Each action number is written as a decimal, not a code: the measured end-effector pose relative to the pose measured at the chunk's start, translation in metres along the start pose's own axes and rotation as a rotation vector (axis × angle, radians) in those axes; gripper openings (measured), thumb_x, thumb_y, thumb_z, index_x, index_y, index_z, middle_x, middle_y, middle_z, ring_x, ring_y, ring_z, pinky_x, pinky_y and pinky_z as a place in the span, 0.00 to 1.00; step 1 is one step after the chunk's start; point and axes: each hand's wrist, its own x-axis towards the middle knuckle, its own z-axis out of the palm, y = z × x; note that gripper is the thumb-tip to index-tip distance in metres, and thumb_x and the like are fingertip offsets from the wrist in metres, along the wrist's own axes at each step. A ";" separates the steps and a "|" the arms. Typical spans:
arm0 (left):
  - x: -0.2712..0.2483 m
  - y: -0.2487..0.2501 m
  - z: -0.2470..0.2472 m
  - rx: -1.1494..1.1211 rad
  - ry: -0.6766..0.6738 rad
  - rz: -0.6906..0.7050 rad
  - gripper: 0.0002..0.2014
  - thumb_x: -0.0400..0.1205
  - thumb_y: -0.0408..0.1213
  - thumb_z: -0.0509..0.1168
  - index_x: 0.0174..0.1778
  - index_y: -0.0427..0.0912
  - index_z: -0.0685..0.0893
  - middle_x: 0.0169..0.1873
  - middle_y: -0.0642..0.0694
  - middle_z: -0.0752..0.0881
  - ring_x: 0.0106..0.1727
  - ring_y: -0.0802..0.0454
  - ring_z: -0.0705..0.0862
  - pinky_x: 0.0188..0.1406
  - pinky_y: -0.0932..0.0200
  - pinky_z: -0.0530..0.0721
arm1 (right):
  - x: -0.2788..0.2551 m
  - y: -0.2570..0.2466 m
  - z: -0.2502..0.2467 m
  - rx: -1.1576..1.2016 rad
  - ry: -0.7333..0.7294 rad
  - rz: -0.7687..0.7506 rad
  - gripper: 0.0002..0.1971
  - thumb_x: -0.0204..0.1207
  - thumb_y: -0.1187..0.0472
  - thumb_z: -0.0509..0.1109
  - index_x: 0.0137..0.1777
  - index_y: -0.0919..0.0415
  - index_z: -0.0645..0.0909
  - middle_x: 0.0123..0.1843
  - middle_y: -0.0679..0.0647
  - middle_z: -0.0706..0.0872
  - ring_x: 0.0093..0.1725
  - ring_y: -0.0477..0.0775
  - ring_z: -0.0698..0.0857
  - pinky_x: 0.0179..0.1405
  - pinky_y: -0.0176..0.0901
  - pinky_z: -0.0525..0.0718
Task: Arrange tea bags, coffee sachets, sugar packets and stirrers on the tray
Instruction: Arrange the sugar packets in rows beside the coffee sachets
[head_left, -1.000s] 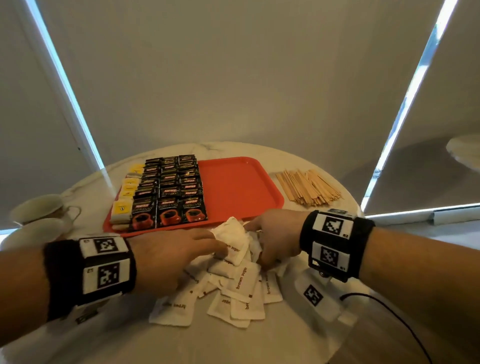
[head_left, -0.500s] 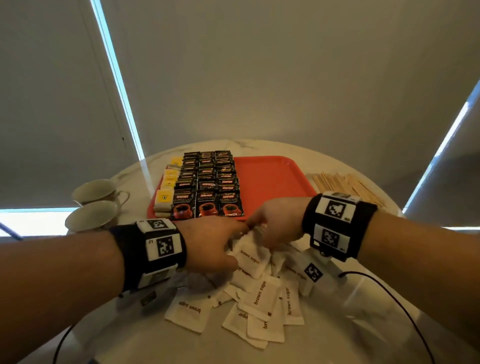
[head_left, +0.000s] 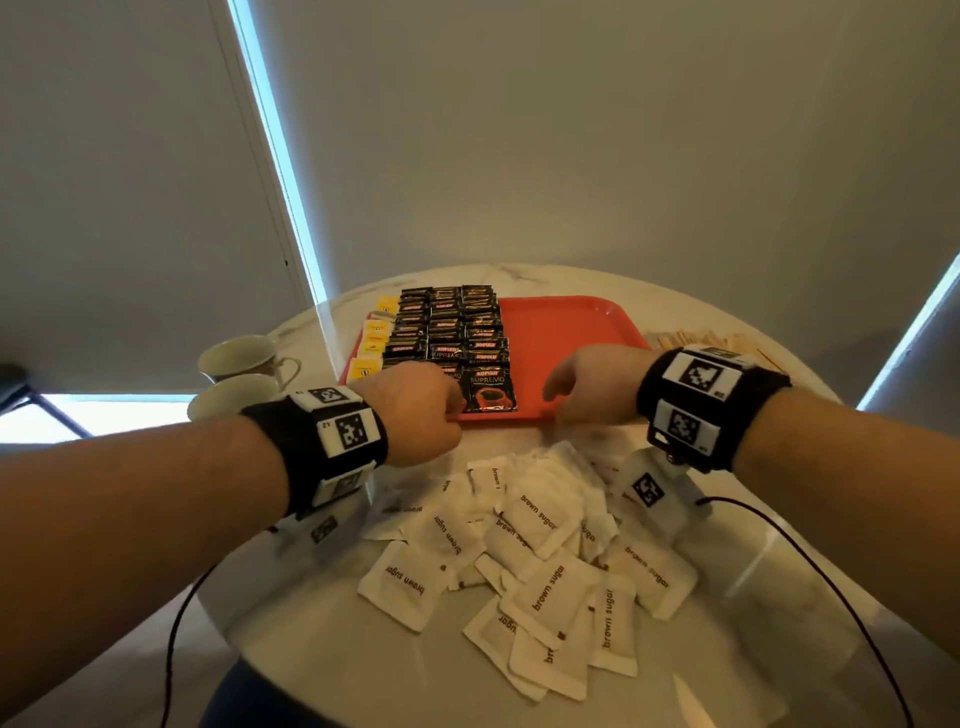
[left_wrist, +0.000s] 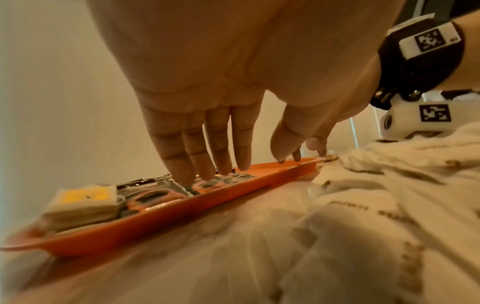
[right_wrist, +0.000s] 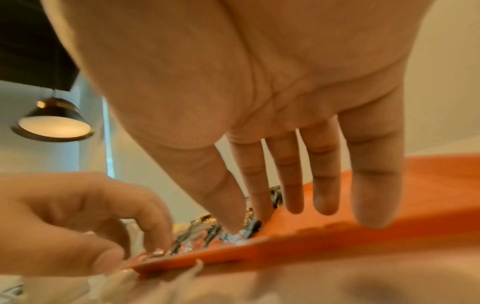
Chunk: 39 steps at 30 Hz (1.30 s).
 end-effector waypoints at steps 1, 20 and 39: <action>0.000 -0.002 0.002 0.031 -0.028 -0.018 0.12 0.86 0.44 0.64 0.63 0.53 0.89 0.55 0.54 0.87 0.55 0.53 0.85 0.57 0.55 0.85 | 0.004 -0.001 0.003 -0.019 -0.035 0.016 0.17 0.80 0.53 0.70 0.68 0.45 0.86 0.64 0.46 0.88 0.61 0.51 0.85 0.62 0.47 0.85; -0.016 0.014 0.016 0.080 -0.062 0.060 0.16 0.88 0.39 0.67 0.70 0.58 0.88 0.63 0.57 0.87 0.65 0.53 0.83 0.72 0.51 0.83 | -0.048 0.016 0.022 0.057 -0.085 0.035 0.32 0.69 0.24 0.67 0.61 0.46 0.89 0.59 0.43 0.90 0.58 0.47 0.87 0.64 0.52 0.86; -0.035 0.002 0.002 -0.428 0.284 0.045 0.16 0.86 0.32 0.65 0.58 0.60 0.89 0.56 0.61 0.84 0.57 0.62 0.82 0.59 0.62 0.81 | -0.045 -0.043 0.021 0.080 -0.228 -0.112 0.42 0.68 0.56 0.83 0.82 0.42 0.69 0.51 0.46 0.91 0.46 0.48 0.92 0.46 0.45 0.93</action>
